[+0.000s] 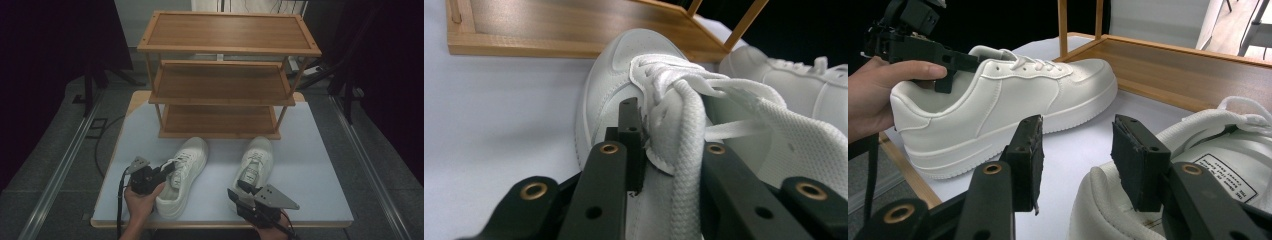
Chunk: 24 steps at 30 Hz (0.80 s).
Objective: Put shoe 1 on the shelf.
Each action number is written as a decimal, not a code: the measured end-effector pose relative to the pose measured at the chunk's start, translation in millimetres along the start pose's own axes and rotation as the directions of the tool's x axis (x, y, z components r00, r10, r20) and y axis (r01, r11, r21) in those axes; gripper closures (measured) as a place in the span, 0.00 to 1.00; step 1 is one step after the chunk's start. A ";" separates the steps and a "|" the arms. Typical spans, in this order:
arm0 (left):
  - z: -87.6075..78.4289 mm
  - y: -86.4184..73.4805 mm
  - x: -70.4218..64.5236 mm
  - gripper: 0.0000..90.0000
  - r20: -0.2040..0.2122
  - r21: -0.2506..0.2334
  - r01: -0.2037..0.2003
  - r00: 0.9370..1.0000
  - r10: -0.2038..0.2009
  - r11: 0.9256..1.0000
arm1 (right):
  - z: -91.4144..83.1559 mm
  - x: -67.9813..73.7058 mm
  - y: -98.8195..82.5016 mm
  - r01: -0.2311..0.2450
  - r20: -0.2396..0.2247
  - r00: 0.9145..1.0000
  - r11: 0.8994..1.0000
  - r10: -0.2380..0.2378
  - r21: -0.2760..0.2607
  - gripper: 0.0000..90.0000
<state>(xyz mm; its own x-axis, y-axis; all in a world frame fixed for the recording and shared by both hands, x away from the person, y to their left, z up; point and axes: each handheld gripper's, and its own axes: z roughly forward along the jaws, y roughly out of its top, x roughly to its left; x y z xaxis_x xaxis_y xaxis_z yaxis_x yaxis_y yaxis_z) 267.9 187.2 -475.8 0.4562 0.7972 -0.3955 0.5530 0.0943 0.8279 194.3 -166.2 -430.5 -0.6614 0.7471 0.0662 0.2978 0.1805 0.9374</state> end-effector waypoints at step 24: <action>-23.2 34.8 -18.2 0.90 0.219 -0.140 0.100 0.973 -0.067 0.985 | -9.5 -1.8 6.6 -0.039 -0.003 0.999 0.998 0.039 -0.057 0.62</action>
<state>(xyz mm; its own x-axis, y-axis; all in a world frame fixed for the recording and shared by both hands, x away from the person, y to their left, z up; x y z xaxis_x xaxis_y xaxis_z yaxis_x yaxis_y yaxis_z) 262.6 189.8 -430.5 0.5593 0.6392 -0.5278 0.4925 0.2559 0.8318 190.9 -172.4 -421.2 -0.6512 0.7518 0.1036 0.2834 0.1142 0.9522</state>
